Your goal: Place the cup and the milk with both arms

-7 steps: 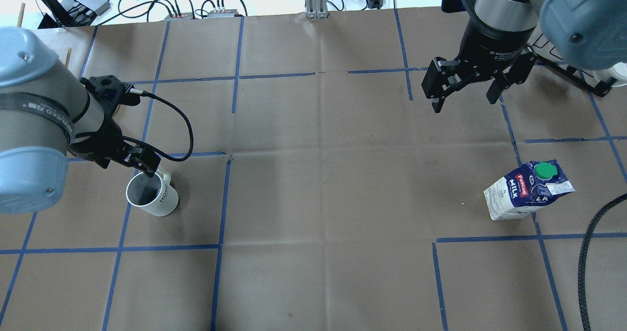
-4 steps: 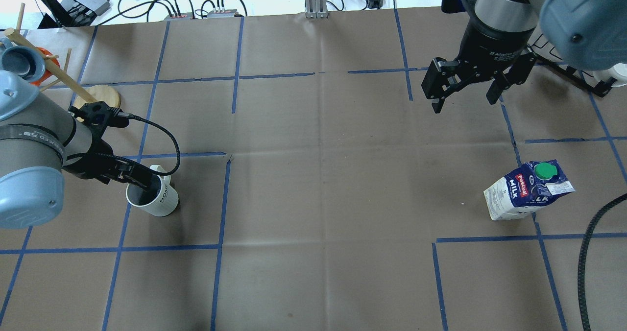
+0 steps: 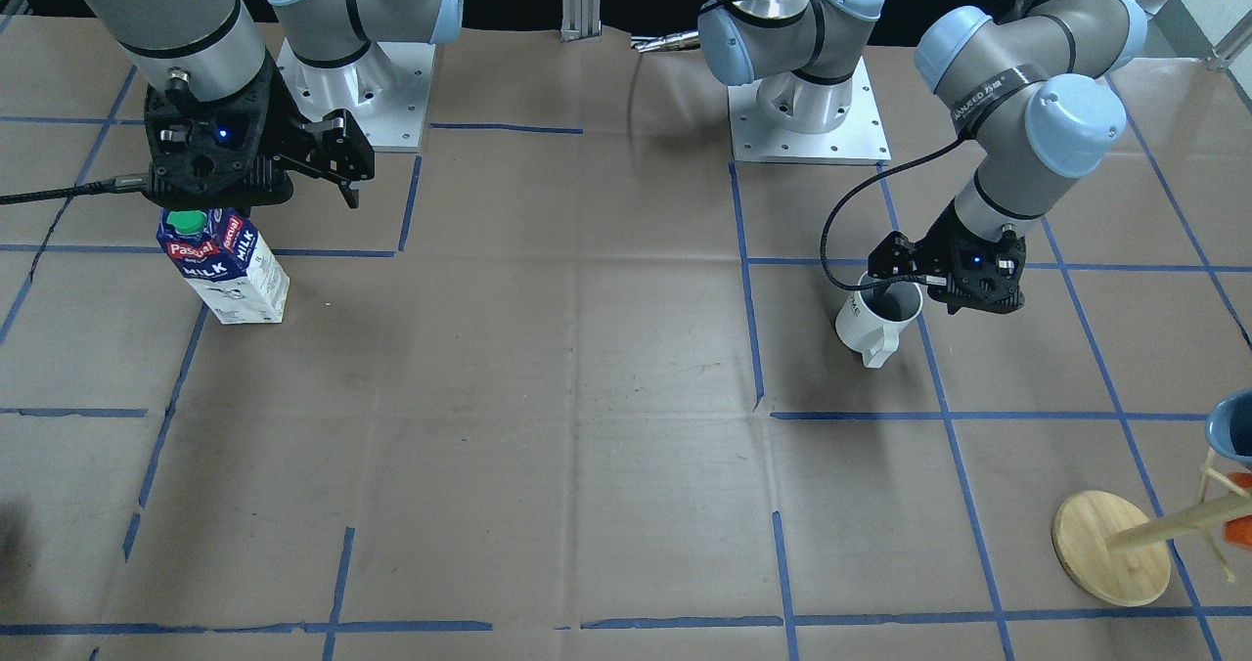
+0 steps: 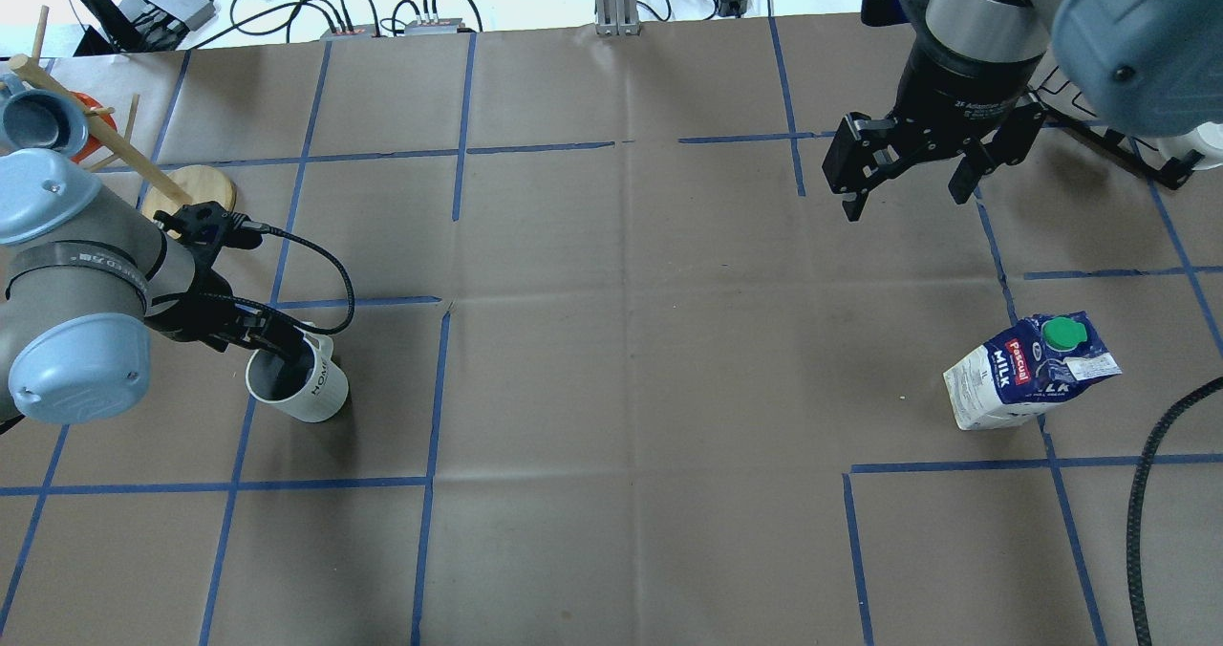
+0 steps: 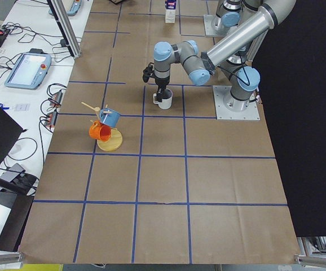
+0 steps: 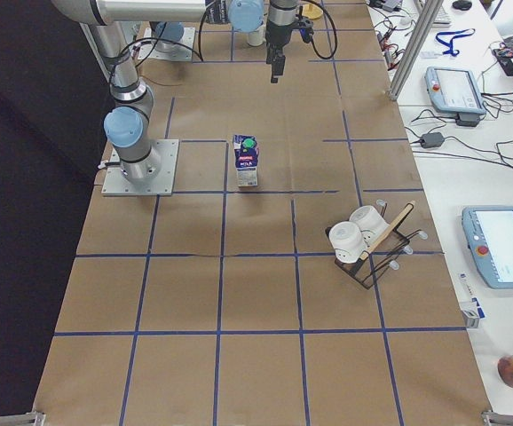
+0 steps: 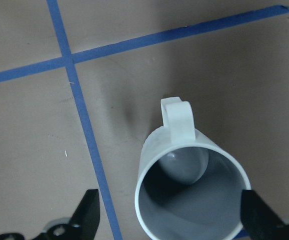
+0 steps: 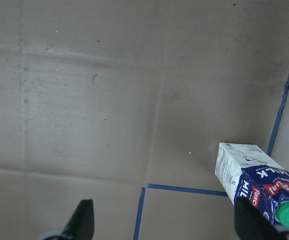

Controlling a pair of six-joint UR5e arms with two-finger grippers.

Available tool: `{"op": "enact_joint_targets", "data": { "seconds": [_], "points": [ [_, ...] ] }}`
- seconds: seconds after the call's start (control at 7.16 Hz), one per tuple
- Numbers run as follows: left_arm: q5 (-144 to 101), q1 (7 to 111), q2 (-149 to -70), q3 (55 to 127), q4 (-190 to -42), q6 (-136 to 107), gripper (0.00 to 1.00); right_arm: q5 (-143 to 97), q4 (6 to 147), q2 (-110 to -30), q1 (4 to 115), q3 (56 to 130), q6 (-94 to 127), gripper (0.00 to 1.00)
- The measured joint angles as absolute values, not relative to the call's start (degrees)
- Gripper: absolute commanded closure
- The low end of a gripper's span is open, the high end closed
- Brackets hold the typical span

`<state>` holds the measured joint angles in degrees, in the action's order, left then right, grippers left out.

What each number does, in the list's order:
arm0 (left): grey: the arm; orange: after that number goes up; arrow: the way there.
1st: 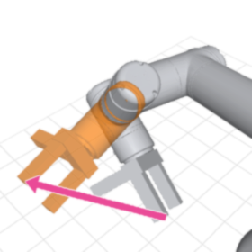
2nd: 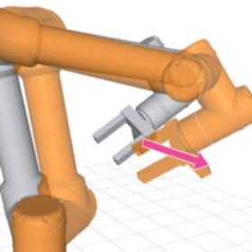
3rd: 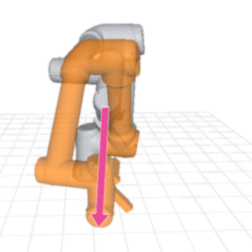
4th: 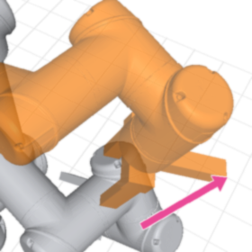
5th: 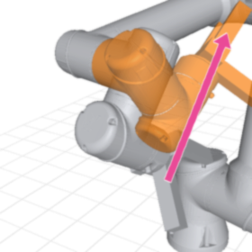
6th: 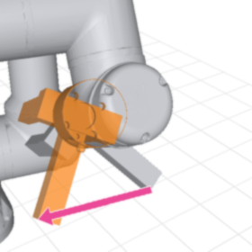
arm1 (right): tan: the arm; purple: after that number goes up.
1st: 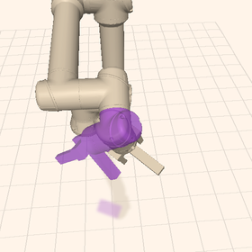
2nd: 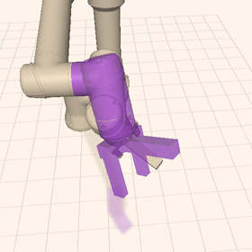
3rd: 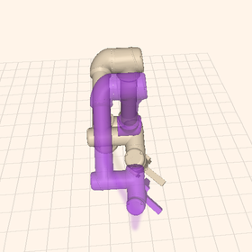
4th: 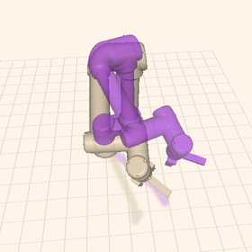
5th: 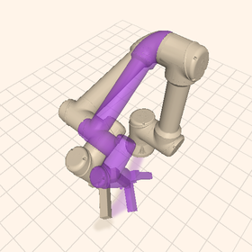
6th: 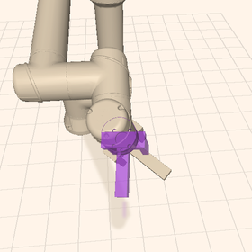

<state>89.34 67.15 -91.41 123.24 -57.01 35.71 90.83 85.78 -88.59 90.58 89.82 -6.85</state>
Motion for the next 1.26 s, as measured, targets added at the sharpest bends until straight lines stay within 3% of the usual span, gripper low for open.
{"op": "enact_joint_targets", "data": {
  "seconds": [0.14,0.28,0.56,0.7,1.26],
  "points": [
    [89.37,66.90,-92.04,123.33,-56.98,35.91,0.05,90.86,85.78,-88.60,90.57,89.82,-6.85,0.00],
    [89.38,66.71,-92.87,123.32,-56.99,35.99,0.20,90.87,85.78,-88.59,90.54,89.82,-6.86,0.00],
    [89.43,66.57,-94.09,123.15,-57.02,35.67,0.76,90.88,85.78,-88.61,90.53,89.82,-6.86,0.00],
    [89.52,66.54,-94.34,122.97,-57.06,35.57,0.98,90.88,85.78,-88.62,90.53,89.82,-6.86,0.00],
    [89.63,66.60,-93.72,122.32,-57.23,35.08,1.00,90.88,85.78,-88.62,90.56,89.82,-6.85,0.00]
  ]
}}
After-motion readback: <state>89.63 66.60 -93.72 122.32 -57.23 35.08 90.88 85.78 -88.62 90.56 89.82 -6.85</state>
